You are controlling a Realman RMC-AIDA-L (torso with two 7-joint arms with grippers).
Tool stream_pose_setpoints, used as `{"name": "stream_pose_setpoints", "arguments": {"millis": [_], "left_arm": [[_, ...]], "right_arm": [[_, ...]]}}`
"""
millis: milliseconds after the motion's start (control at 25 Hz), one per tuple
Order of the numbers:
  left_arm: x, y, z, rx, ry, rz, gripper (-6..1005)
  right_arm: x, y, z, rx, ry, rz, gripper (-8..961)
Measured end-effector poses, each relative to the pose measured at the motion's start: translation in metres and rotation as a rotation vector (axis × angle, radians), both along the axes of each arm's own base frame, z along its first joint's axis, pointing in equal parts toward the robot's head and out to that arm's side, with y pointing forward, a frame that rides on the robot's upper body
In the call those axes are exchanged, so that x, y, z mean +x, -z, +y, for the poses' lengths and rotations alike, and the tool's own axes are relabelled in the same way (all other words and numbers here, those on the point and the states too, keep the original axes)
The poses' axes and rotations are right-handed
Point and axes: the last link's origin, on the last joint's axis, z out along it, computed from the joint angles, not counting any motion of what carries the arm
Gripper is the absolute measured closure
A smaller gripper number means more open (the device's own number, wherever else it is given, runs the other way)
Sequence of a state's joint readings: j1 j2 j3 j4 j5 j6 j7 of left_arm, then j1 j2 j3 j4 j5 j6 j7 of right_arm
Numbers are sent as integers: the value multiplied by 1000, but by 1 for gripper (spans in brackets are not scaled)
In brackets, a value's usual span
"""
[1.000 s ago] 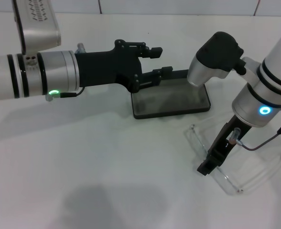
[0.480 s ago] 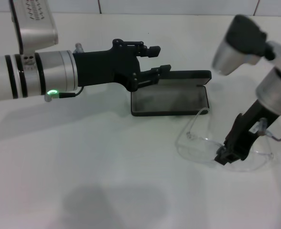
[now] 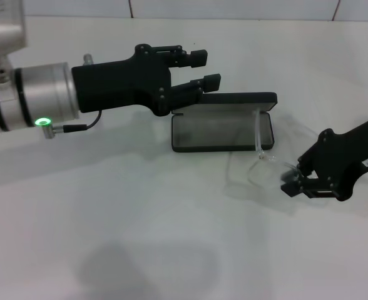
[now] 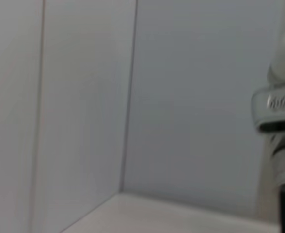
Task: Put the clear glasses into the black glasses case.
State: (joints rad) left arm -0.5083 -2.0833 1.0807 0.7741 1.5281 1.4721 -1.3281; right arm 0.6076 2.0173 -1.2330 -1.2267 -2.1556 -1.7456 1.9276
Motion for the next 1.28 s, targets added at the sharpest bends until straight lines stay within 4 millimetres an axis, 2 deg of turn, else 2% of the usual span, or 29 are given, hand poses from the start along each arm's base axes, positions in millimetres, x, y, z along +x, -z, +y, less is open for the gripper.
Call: {"name": "stream_pose_setpoints", "arguments": {"millis": [240, 400, 760, 1080, 1280], "left_arm": [[2, -10, -20, -91, 73, -116, 514], [5, -10, -27, -129, 100, -156, 514], [23, 10, -28, -219, 149, -158, 514], [35, 4, -30, -222, 206, -232, 515], [39, 20, -31, -301, 188, -214, 515]], "right_arm": [[28, -5, -26, 76, -297, 341, 834], [38, -5, -35, 149, -426, 481, 834], [36, 4, -35, 139, -457, 513, 834], [40, 9, -32, 154, -469, 511, 835], [35, 11, -30, 153, -519, 518, 835]]}}
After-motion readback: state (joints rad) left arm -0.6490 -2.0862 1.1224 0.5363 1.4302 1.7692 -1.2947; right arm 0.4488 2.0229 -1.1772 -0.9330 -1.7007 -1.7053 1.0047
